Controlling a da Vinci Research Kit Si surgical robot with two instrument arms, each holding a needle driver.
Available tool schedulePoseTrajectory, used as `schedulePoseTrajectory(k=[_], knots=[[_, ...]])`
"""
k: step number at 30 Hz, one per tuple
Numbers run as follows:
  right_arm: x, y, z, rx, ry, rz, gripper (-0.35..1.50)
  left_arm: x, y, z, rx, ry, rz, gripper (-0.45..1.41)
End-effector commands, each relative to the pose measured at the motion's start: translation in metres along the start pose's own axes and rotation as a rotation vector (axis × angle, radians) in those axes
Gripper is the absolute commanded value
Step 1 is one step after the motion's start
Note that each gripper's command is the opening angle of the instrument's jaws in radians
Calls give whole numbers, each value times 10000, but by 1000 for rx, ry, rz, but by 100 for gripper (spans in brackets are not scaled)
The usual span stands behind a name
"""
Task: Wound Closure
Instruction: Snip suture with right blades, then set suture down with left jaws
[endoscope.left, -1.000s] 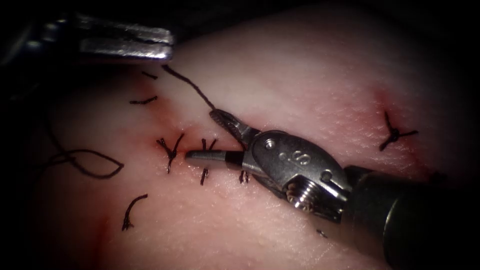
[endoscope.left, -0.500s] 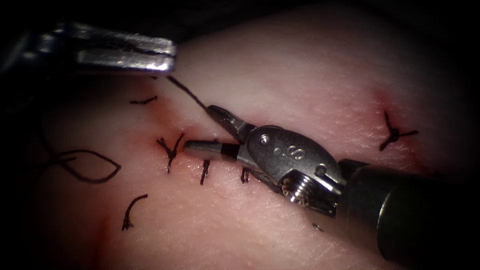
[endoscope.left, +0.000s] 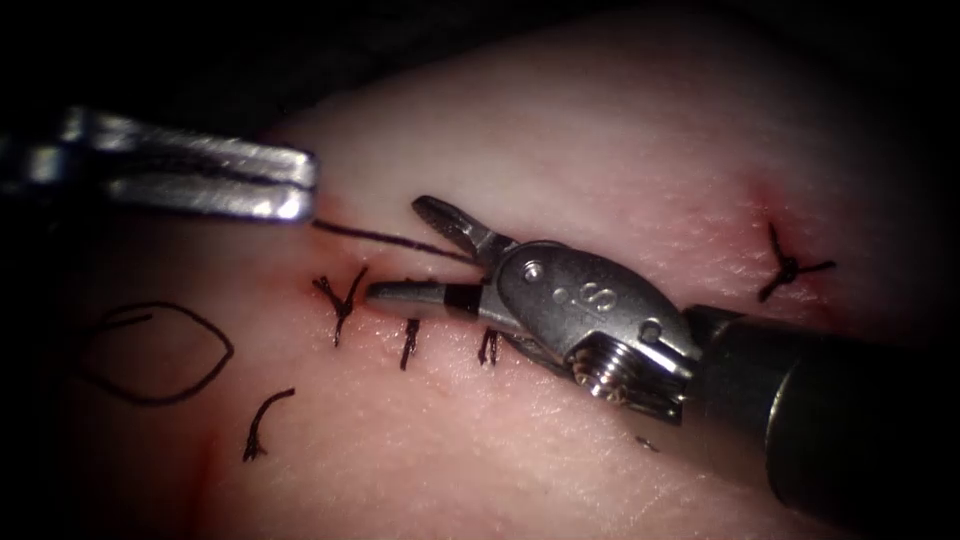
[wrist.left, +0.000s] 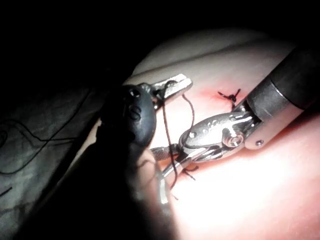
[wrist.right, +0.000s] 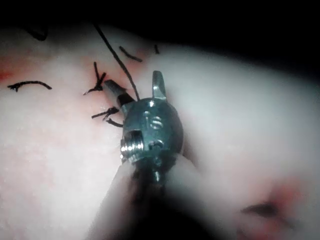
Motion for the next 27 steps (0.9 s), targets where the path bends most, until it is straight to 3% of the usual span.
schedulePoseTrajectory(k=[1,2,5,8,11,16,17,18,21,22,23,25,27], knots=[[4,1,-10,25,3,4,140,5,-2,3,7,8,11,-45],[4,7,-35,51,-4,-87,140,11,14,3,4,18,22,-45],[8,24,-67,87,-10,-198,135,19,44,12,-17,41,47,-45],[19,52,-91,66,-32,-316,133,20,87,40,-50,74,89,-45],[30,75,-102,51,-17,-373,133,5,119,71,-74,98,81,-45],[36,91,-105,30,-6,-412,133,-36,140,108,-116,91,71,-45],[36,92,-105,30,-7,-412,133,-48,142,116,-119,91,59,-37],[35,91,-104,28,-6,-412,136,-68,145,126,-124,90,47,-3],[35,87,-102,24,-5,-424,141,-103,152,138,-149,59,-79,31],[35,86,-101,23,-5,-424,141,-116,153,140,-156,26,-195,54],[36,85,-99,20,-5,-429,143,-130,152,140,-156,-37,-261,110],[35,82,-95,15,-5,-429,145,-144,132,133,-119,-133,-297,136],[34,79,-92,11,-3,-430,146,-146,112,124,-34,-181,-308,135]])
